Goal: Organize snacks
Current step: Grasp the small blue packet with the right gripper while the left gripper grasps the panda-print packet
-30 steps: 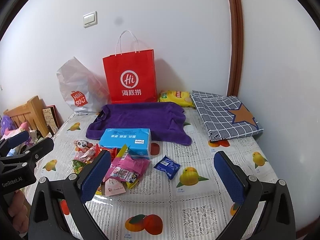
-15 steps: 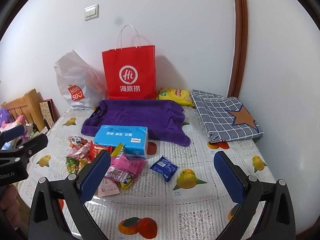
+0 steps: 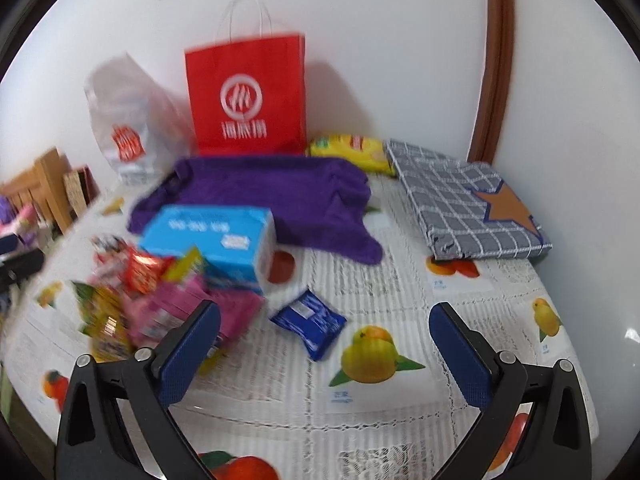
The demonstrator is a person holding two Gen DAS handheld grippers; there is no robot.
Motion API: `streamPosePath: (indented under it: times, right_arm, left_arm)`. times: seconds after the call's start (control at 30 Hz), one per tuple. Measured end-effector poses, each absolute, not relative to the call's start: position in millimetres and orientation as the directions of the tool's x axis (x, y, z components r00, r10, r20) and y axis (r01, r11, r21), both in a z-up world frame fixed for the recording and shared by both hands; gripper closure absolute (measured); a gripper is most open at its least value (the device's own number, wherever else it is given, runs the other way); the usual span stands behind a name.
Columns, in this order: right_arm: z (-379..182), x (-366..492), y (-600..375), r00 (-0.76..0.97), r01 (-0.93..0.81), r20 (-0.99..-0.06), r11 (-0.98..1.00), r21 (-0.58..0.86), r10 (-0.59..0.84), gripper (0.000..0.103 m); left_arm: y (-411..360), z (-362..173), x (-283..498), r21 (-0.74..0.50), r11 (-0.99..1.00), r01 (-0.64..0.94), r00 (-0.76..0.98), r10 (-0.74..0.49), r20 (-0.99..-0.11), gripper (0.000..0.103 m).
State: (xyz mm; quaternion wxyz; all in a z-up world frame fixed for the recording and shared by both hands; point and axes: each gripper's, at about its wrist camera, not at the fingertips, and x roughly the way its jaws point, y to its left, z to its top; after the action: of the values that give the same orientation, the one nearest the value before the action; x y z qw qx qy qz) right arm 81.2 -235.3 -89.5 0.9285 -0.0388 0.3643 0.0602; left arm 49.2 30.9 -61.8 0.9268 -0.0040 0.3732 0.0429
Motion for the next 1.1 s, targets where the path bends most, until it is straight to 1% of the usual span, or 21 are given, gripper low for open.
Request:
streamPosePath:
  times: [0.03, 0.13, 0.27, 0.33, 0.47, 0.53, 0.77, 0.8, 0.83, 0.87, 0.9, 1.1]
  right_arm:
    - [-95.5, 82.9, -235.1, 0.72, -0.149, -0.689, 0.988, -0.034, 0.085, 0.008]
    - [-118.0, 93.8, -233.1, 0.681, -0.192, -0.726, 0.98, -0.052, 0.095, 0.016]
    - [-145.2, 111.3, -231.8, 0.643, -0.216, -0.761, 0.974, -0.07, 0.087, 0.019]
    - [-156.1, 119.7, -231.6, 0.623, -0.228, -0.776, 0.972, -0.064, 0.095, 0.024]
    - [-170.6, 131.0, -227.7, 0.602, -0.255, -0.794, 0.962, -0.093, 0.083, 0.025]
    - [-175.4, 137.5, -225.9, 0.597, -0.26, -0.799, 0.96, -0.102, 0.076, 0.025]
    - [-181.6, 158.6, -226.8, 0.576, -0.257, -0.812, 0.964, -0.065, 0.098, 0.025]
    - [-181.8, 160.1, -227.6, 0.57, -0.254, -0.814, 0.966, -0.048, 0.109, 0.03]
    - [-182.2, 161.2, -227.1, 0.565, -0.258, -0.816, 0.966, -0.032, 0.124, 0.04]
    - [-182.3, 161.3, -227.4, 0.559, -0.267, -0.815, 0.964, -0.002, 0.153, 0.047]
    - [-181.8, 160.5, -227.8, 0.563, -0.266, -0.81, 0.964, 0.009, 0.163, 0.057]
    - [-183.4, 155.1, -229.0, 0.592, -0.234, -0.791, 0.972, 0.017, 0.156, 0.057]
  left_arm:
    - [33.9, -66.2, 50.9, 0.025, 0.996, -0.088, 0.714, 0.081, -0.695, 0.0]
    - [43.0, -77.1, 54.0, 0.02, 0.995, -0.098, 0.706, 0.084, -0.703, 0.001]
    - [54.1, -84.4, 59.0, 0.007, 0.996, -0.088, 0.702, 0.067, -0.709, 0.001]
    - [59.1, -89.0, 62.1, -0.009, 0.997, -0.081, 0.693, 0.05, -0.719, 0.001]
    - [69.0, -97.8, 69.6, -0.049, 0.996, -0.071, 0.676, 0.012, -0.736, 0.001]
    - [72.7, -100.7, 73.2, -0.052, 0.995, -0.08, 0.674, 0.016, -0.739, 0.001]
    - [83.6, -108.1, 79.8, -0.059, 0.994, -0.089, 0.662, 0.015, -0.749, 0.001]
    - [85.8, -108.4, 80.3, -0.065, 0.994, -0.091, 0.661, 0.011, -0.75, 0.001]
    - [87.3, -108.8, 79.9, -0.072, 0.993, -0.09, 0.662, 0.006, -0.75, 0.001]
    - [88.6, -109.1, 79.7, -0.078, 0.993, -0.087, 0.662, -0.001, -0.749, 0.001]
    - [89.5, -109.1, 79.4, -0.081, 0.993, -0.085, 0.665, -0.004, -0.747, 0.001]
    - [90.5, -110.8, 88.9, -0.092, 0.992, -0.087, 0.679, -0.008, -0.734, 0.001]
